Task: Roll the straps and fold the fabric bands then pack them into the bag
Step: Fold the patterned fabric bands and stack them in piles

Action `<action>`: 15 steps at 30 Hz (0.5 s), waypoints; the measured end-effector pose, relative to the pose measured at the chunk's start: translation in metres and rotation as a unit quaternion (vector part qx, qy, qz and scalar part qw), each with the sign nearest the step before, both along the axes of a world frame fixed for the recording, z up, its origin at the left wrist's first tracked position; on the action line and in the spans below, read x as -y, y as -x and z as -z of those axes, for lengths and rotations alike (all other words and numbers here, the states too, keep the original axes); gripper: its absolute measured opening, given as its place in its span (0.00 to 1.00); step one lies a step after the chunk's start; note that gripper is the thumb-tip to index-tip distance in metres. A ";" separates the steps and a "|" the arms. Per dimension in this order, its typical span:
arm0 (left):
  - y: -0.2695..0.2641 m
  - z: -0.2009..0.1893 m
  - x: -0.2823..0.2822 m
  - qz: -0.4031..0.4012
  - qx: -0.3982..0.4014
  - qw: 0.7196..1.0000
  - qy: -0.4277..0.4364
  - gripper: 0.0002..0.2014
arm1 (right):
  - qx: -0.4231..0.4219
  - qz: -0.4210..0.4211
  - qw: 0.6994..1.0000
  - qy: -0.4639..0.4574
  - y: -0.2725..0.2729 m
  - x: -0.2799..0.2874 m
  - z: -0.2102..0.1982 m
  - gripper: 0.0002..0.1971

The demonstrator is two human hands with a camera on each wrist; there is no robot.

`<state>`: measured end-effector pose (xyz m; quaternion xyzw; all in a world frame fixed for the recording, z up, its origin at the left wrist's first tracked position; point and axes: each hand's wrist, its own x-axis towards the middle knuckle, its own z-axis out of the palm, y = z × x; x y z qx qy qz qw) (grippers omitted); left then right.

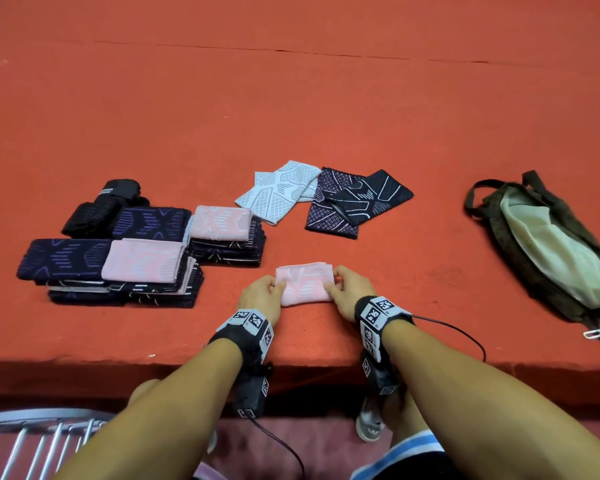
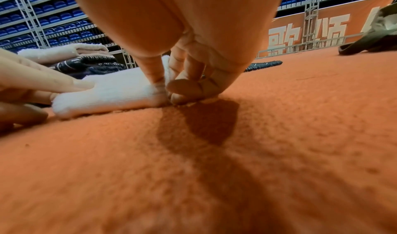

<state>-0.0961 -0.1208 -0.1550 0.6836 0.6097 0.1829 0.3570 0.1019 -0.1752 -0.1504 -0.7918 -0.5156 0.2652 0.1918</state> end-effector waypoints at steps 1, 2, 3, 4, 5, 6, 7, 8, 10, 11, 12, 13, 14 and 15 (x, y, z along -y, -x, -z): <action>-0.001 0.000 -0.001 -0.006 -0.001 1.000 0.004 0.16 | 0.006 0.005 1.000 0.007 0.000 -0.002 0.000 0.09; -0.002 0.000 -0.003 -0.012 -0.002 1.000 0.010 0.17 | 0.012 0.010 1.000 0.012 0.001 -0.003 0.001 0.10; -0.003 0.001 -0.004 -0.016 -0.003 1.000 0.016 0.17 | 0.017 0.016 1.000 0.016 0.001 -0.005 0.000 0.11; -0.003 0.002 -0.005 -0.019 -0.004 1.000 0.021 0.17 | 0.019 0.022 0.999 0.018 0.002 -0.007 0.000 0.11; -0.005 0.003 -0.006 -0.023 -0.003 0.999 0.024 0.16 | 0.019 0.028 0.999 0.023 0.003 -0.009 -0.001 0.11; -0.006 0.004 -0.005 -0.026 -0.005 0.999 0.025 0.15 | 0.020 0.034 0.999 0.027 0.004 -0.010 -0.001 0.10; -0.007 0.004 -0.005 -0.024 -0.012 0.999 0.025 0.16 | 0.022 0.042 0.998 0.033 0.005 -0.011 -0.002 0.09; -0.008 0.004 -0.005 -0.020 -0.024 0.999 0.026 0.18 | 0.025 0.052 0.998 0.036 0.006 -0.012 -0.002 0.08; -0.010 0.003 -0.008 -0.016 -0.043 0.998 0.037 0.22 | 0.019 0.084 0.996 0.037 0.007 -0.014 -0.003 0.08; -0.010 0.003 -0.010 -0.017 -0.043 0.998 0.045 0.22 | 0.012 0.098 0.994 0.040 0.008 -0.015 -0.004 0.08; -0.012 0.002 -0.011 -0.019 -0.042 0.997 0.055 0.21 | 0.007 0.107 0.993 0.049 0.008 -0.017 -0.006 0.09; -0.013 0.001 -0.013 -0.019 -0.042 0.997 0.062 0.19 | 0.004 0.109 0.992 0.063 0.008 -0.019 -0.009 0.09; -0.014 0.000 -0.013 -0.020 -0.047 0.997 0.065 0.18 | -0.001 0.108 0.991 0.082 0.008 -0.022 -0.011 0.10; -0.015 0.000 -0.014 -0.020 -0.056 0.996 0.063 0.17 | -0.005 0.108 0.989 0.100 0.007 -0.025 -0.012 0.12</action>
